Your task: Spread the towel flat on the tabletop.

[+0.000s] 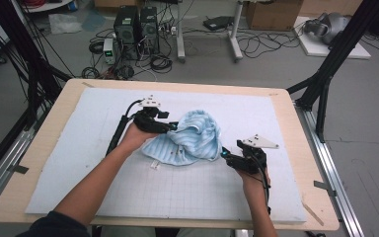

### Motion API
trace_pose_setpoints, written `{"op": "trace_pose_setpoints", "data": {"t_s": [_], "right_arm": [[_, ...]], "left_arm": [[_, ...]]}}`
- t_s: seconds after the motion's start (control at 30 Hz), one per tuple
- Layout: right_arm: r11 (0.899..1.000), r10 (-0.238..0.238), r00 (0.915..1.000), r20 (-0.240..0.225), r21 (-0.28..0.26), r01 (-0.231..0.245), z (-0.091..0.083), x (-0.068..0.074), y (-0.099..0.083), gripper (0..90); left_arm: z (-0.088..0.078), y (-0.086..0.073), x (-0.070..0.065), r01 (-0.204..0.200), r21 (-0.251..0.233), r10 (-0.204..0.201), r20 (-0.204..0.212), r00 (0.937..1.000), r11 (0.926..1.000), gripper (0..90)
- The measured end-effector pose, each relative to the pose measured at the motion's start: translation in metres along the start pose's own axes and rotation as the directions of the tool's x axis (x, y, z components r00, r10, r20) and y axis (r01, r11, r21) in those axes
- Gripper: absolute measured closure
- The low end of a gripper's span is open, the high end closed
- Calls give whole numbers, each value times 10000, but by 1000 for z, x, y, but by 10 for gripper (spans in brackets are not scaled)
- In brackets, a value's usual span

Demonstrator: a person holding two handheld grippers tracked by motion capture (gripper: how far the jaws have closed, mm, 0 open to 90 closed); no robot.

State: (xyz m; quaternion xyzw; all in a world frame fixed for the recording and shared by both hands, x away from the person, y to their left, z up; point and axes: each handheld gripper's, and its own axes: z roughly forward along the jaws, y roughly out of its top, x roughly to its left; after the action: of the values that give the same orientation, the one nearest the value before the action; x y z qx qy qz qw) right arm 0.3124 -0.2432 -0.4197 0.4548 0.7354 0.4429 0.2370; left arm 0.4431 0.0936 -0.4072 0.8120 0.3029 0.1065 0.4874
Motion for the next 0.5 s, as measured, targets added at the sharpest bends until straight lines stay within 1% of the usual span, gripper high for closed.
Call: {"op": "trace_pose_setpoints", "data": {"t_s": [0.07, 0.1, 0.17, 0.2, 0.23, 0.27, 0.3, 0.33, 0.4, 0.43, 0.5], "right_arm": [[10000, 1, 10000, -14, 2, -1, 0, 0, 0, 347], [10000, 23, 10000, -4, 25, -23, 0, 0, -1, 347], [10000, 30, 10000, -16, 12, -30, 0, -1, -1, 347], [10000, 44, 10000, -13, 31, -44, 0, -2, -1, 347], [9999, 99, 9999, -17, 48, -99, 0, -2, -2, 347], [10000, 85, 10000, -2, 46, -85, 0, -2, -2, 347], [9999, 118, 9999, -9, 48, -118, -1, -2, -2, 347], [9999, 134, 9999, -16, 56, -134, -1, -3, -3, 347], [9998, 156, 9999, -7, 102, -156, -1, -3, -3, 347], [9998, 161, 9999, -11, 108, -161, -1, -3, -3, 347], [9998, 158, 9999, -36, 106, -157, 0, -3, -3, 347]], "left_arm": [[12, -1, -1, -121, 414, 123, -28, 9999, 9991, 383], [17, -2, -1, -266, 666, 274, -102, 9996, 9974, 401], [25, -5, -2, -433, 1014, 455, -197, 9988, 9939, 466], [28, -8, -2, -665, 1335, 707, -275, 9971, 9888, 541], [30, -9, -3, -811, 1462, 857, -252, 9960, 9859, 656], [31, -10, -4, -904, 1522, 948, -219, 9953, 9842, 748], [30, -11, -4, -1054, 1605, 1116, -300, 9933, 9814, 832], [30, -11, -4, -1044, 1504, 1115, -393, 9930, 9831, 873], [25, -10, 0, -803, 1044, 861, -514, 9950, 9913, 893], [20, -10, 4, -553, 688, 593, -575, 9966, 9961, 893], [12, -10, 10, -129, 278, 146, -625, 9979, 9995, 894]]}}
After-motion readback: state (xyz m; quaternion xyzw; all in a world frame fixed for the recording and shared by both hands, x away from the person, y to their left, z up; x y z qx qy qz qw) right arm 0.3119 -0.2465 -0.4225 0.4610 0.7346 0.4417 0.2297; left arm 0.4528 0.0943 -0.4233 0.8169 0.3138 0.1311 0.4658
